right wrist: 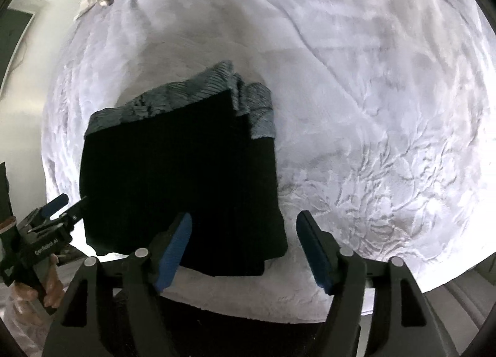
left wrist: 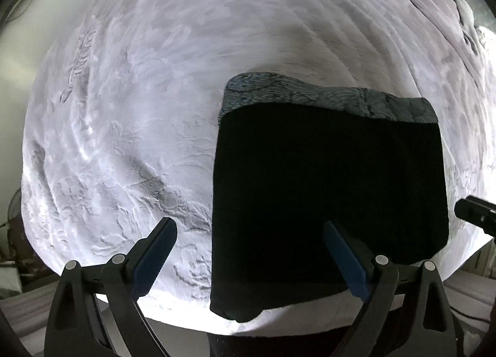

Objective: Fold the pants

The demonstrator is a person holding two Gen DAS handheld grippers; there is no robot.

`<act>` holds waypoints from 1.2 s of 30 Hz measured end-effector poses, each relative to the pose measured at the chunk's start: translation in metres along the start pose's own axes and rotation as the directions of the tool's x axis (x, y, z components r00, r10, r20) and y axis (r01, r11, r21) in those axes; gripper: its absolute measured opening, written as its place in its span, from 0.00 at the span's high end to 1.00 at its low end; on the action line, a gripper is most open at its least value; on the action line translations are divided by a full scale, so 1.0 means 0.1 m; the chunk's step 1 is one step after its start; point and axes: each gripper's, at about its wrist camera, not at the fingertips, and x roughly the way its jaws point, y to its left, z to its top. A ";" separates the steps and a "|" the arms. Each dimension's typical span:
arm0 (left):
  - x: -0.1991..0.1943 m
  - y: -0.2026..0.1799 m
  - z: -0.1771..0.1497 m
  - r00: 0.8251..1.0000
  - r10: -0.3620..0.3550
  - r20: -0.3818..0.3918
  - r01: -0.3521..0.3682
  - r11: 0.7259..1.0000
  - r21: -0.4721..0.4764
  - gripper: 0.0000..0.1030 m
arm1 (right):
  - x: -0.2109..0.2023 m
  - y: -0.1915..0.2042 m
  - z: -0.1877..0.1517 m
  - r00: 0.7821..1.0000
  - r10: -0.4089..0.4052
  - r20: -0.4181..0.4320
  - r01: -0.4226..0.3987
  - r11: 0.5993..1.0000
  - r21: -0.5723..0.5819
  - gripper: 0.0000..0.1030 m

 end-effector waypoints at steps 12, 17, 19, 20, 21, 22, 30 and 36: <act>-0.15 -0.05 -0.01 1.000 0.013 0.022 -0.013 1.000 -0.019 0.06 | -0.11 0.35 0.00 0.997 -0.062 0.034 0.065 0.995 -0.072 0.22; -0.18 -0.08 0.00 1.000 0.010 0.022 -0.010 1.000 -0.021 0.01 | -0.12 0.44 -0.01 0.995 -0.086 0.048 0.090 0.992 -0.086 0.22; -0.19 -0.10 0.00 1.000 0.012 0.020 -0.012 1.000 -0.016 0.01 | -0.14 0.46 -0.02 0.993 -0.100 0.061 0.105 0.990 -0.093 0.16; -0.19 -0.11 0.00 1.000 0.013 0.019 -0.013 1.000 -0.014 0.01 | -0.15 0.46 -0.02 0.992 -0.104 0.069 0.111 0.989 -0.095 0.15; -0.19 -0.11 0.00 1.000 0.015 0.019 -0.014 1.000 -0.011 0.01 | -0.17 0.47 -0.02 0.991 -0.109 0.080 0.117 0.988 -0.096 0.14; -0.19 -0.12 0.00 1.000 0.016 0.018 -0.015 1.000 -0.010 0.01 | -0.17 0.48 -0.01 0.990 -0.115 0.087 0.123 0.988 -0.097 0.14; -0.20 -0.15 0.01 0.999 0.028 0.022 -0.028 1.000 -0.006 0.01 | -0.18 0.47 0.01 0.984 -0.148 0.097 0.157 0.984 -0.089 0.13; -0.22 -0.17 0.03 0.999 0.027 0.024 -0.027 1.000 -0.008 0.01 | -0.19 0.49 0.02 0.979 -0.175 0.109 0.185 0.978 -0.096 0.13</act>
